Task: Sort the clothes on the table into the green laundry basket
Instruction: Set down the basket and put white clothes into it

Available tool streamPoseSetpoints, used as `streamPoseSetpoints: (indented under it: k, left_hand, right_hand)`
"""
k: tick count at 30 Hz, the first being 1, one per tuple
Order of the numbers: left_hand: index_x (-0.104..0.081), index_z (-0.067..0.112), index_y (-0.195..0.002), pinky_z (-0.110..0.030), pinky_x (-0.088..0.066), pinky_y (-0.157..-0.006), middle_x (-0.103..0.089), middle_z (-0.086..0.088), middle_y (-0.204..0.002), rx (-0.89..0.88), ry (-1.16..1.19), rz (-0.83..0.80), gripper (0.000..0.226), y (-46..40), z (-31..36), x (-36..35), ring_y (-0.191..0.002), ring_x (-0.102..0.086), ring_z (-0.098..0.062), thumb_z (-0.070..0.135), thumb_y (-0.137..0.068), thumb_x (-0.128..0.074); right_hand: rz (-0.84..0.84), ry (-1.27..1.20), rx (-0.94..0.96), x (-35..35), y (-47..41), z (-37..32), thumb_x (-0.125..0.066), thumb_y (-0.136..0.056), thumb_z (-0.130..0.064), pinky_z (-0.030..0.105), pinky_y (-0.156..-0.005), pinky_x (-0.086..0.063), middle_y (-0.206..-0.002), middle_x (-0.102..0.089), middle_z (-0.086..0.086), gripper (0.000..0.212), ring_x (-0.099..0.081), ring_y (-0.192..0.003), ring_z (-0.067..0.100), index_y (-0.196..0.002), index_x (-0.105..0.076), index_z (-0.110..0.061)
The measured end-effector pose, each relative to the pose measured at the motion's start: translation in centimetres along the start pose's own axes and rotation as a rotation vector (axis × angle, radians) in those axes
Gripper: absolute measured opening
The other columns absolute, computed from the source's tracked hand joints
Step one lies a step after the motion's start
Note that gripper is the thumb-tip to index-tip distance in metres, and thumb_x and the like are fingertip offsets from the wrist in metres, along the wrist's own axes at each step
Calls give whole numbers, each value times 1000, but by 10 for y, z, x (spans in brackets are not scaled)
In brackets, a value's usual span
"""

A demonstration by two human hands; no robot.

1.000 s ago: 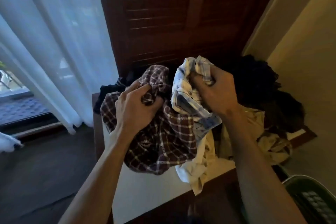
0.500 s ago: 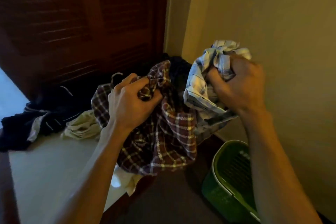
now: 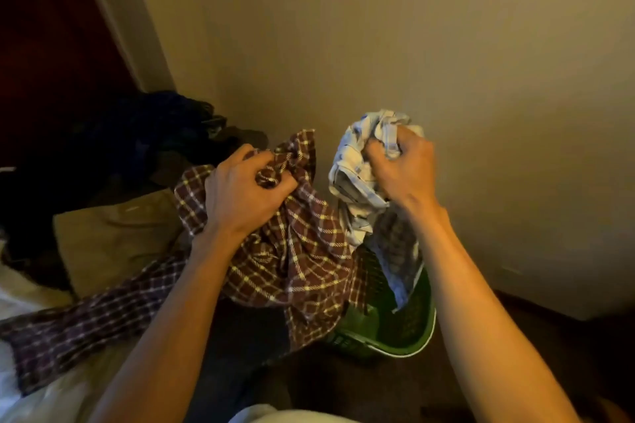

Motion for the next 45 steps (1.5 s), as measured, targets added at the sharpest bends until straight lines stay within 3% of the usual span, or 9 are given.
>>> streamPoseSetpoints:
  k: [5, 14, 17, 22, 27, 31, 34, 40, 45]
  left_hand:
    - [-72, 20, -92, -32, -49, -68, -59, 5, -87, -29, 96, -99, 45, -41, 13, -62, -73, -56, -11, 60, -83, -53]
    - [-69, 20, -89, -29, -43, -78, -59, 10, -86, -59, 268, -292, 19, -108, 42, -153, -79, -55, -5, 39, -88, -69]
    - [-68, 23, -85, -26, -39, -79, -60, 11, -84, -43, 317, -350, 17, -114, 51, -181, -78, -54, 0, 40, -87, -68]
    - [-62, 32, -75, -31, -48, -75, -60, 15, -79, 61, 414, -409, 15, -94, 61, -230, -77, -58, -2, 44, -85, -66]
    - [-71, 23, -97, -30, -40, -86, -63, 7, -95, 172, 418, -475, 18, -70, 73, -276, -88, -56, -7, 40, -91, -66]
    - [-63, 26, -124, -42, -47, -103, -62, 2, -128, 257, 354, -813, 45, -24, 54, -343, -117, -57, -19, 58, -92, -61]
    - [-60, 31, -128, -42, -46, -107, -58, -2, -138, 323, 336, -985, 45, 20, 31, -370, -127, -56, -25, 58, -91, -63]
    - [-64, 25, -124, -38, -44, -104, -61, -5, -136, 419, 306, -959, 41, 53, 3, -370, -127, -56, -28, 54, -95, -61]
    - [-67, 27, -116, -35, -47, -94, -66, -2, -125, 474, 339, -861, 36, 60, -3, -354, -118, -60, -24, 56, -97, -56]
  right_hand:
    - [-44, 33, -273, -17, -2, 101, -55, -82, -50, 41, -60, -52, -66, -65, -4, 34, -62, -62, 20, -69, -63, -19]
    - [-256, 27, -713, -60, 32, 238, -47, -88, -70, 51, -71, -58, -76, -69, 3, 54, -64, -66, 22, -88, -64, -19]
    - [-292, 31, -768, -59, 33, 261, -46, -83, -75, 52, -82, -58, -101, -68, 4, 62, -66, -85, 22, -110, -58, -21]
    - [-257, 54, -858, -28, 40, 280, -62, -97, -32, 49, -103, -50, -137, -54, 12, 48, -55, -122, 30, -136, -47, -9]
    - [-186, 35, -896, 6, 47, 299, -60, -99, -22, 40, -95, -51, -119, -61, 8, 26, -60, -109, 24, -121, -55, -10]
    - [-123, 37, -913, 27, 57, 312, -60, -98, -16, 31, -83, -44, -104, -59, 4, 13, -57, -99, 20, -109, -56, -10]
    - [-135, 40, -919, 31, 64, 318, -59, -98, -16, 34, -83, -46, -102, -60, 5, 20, -59, -100, 24, -113, -58, -3]
    - [-187, 44, -879, 26, 77, 321, -59, -97, -10, 40, -92, -48, -104, -66, 22, 18, -59, -93, 26, -109, -61, 4]
    - [-355, 31, -842, 4, 89, 321, -58, -96, -11, 36, -86, -47, -85, -62, -2, 12, -60, -93, 22, -104, -62, -3]
Point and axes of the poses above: each hand's wrist, its own y-axis away from the middle knuckle, its own x-axis out of the back of the hand, z = x × y, the point moved 6 cm from there along -y, towards the middle knuckle
